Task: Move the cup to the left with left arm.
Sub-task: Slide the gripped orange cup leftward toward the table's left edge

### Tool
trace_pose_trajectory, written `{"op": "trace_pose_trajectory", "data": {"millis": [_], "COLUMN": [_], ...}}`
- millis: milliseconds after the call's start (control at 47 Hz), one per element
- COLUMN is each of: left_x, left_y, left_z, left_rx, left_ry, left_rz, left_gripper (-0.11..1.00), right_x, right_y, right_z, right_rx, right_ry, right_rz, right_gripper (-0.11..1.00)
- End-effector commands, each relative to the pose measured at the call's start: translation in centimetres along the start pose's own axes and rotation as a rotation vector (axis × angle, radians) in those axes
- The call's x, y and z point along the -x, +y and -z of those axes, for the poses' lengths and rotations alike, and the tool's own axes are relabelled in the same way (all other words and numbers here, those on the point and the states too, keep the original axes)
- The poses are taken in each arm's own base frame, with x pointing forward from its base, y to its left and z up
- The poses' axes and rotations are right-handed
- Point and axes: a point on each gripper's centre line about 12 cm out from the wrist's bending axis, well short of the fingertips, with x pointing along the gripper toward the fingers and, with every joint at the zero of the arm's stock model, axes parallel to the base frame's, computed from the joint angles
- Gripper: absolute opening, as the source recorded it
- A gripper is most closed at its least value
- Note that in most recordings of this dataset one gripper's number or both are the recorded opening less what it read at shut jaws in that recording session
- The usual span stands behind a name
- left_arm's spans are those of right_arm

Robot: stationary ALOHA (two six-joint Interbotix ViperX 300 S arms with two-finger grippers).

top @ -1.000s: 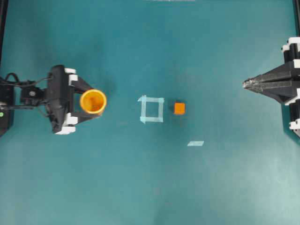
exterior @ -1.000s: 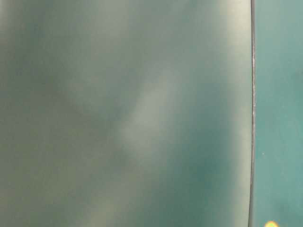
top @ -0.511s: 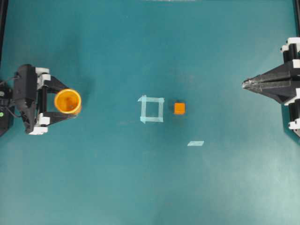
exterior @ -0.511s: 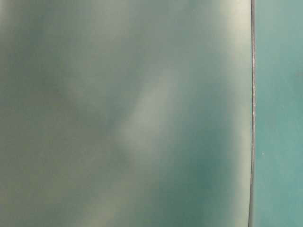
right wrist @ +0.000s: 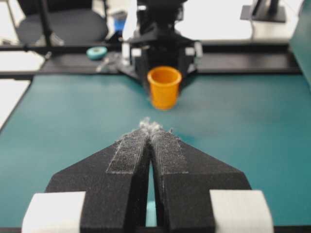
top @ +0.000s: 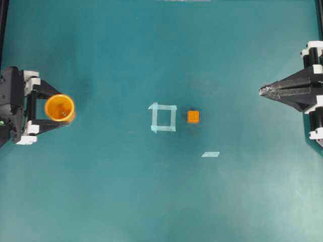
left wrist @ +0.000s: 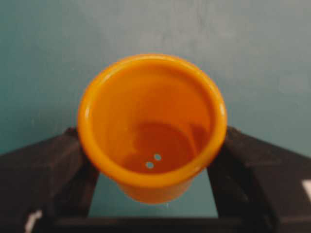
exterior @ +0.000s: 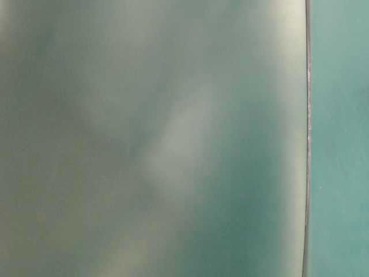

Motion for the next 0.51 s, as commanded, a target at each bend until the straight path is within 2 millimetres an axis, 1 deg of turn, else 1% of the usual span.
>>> {"op": "trace_pose_trajectory", "data": {"millis": [0,213,489], "left_x": [0.7,2.2,2.3], "left_y": [0.0,0.0,0.0], "left_z": [-0.4,-0.9,-0.8], "left_rx": [-0.005,-0.003,-0.003], "left_ry": [-0.017,-0.103,-0.114], "left_rz": [0.002,0.0,0.0], "left_gripper": [0.63,0.63,0.63], "right_x": [-0.3,-0.5,-0.6], "right_y": [0.0,0.0,0.0], "right_z": [-1.2,-1.1,-1.0], "right_rx": [-0.005,-0.011,-0.013], "right_ry": [-0.031,-0.022,-0.02], "right_rz": [0.0,0.002,0.002], "right_gripper": [-0.01,-0.01,-0.01]}}
